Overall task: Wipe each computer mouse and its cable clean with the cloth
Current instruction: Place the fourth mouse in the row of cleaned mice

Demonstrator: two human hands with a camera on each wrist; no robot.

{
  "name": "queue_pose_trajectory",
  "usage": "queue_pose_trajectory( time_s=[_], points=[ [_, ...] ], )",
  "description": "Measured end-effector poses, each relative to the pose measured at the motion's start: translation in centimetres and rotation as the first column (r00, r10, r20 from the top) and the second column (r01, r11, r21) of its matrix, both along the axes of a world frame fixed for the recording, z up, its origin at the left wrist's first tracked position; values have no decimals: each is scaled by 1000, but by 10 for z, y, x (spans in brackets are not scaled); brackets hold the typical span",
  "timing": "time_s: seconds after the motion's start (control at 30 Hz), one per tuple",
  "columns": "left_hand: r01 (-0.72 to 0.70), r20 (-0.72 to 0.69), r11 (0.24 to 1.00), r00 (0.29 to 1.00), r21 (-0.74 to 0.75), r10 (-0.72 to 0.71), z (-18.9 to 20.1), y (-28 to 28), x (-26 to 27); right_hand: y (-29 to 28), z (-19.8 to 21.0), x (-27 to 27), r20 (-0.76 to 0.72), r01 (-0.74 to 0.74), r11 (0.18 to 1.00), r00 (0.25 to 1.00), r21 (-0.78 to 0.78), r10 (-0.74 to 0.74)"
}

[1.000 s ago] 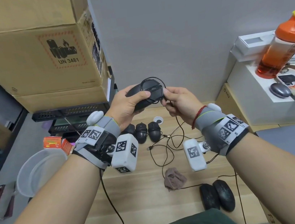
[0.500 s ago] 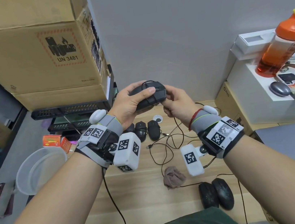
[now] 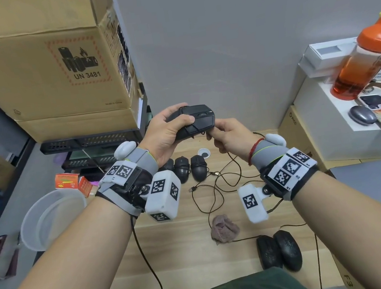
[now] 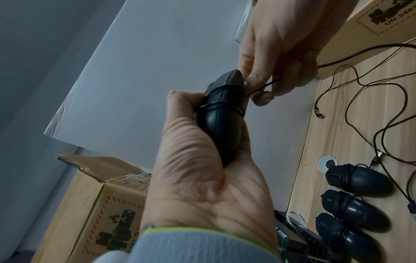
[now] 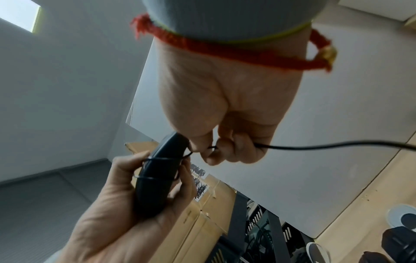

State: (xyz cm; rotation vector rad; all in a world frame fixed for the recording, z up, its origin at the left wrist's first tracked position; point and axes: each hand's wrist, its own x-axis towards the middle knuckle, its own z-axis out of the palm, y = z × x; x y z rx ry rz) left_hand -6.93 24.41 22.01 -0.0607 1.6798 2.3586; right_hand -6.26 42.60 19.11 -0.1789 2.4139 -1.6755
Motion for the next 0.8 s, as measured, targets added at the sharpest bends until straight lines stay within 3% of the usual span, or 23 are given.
queue_pose_trajectory(
  time_s=[0.13,0.33,0.6,0.8],
  points=[
    [-18,1,999,1000,33,18,-2,2,-3,-11,-6,2,-35,37,997,999,67,-35],
    [-5,56,997,998,78,1,-5,3,-3,-18,-3,6,-6,-6,1000,1000,-17,6],
    [-28,41,1000,999,5,28,-8,10,-2,-25,-1,9,-114,153,966,985,208,-131],
    [-163,25,987,986,11,163,-10,8,-12,-26,1,17,-195,24,939,980,344,46]
  ],
)
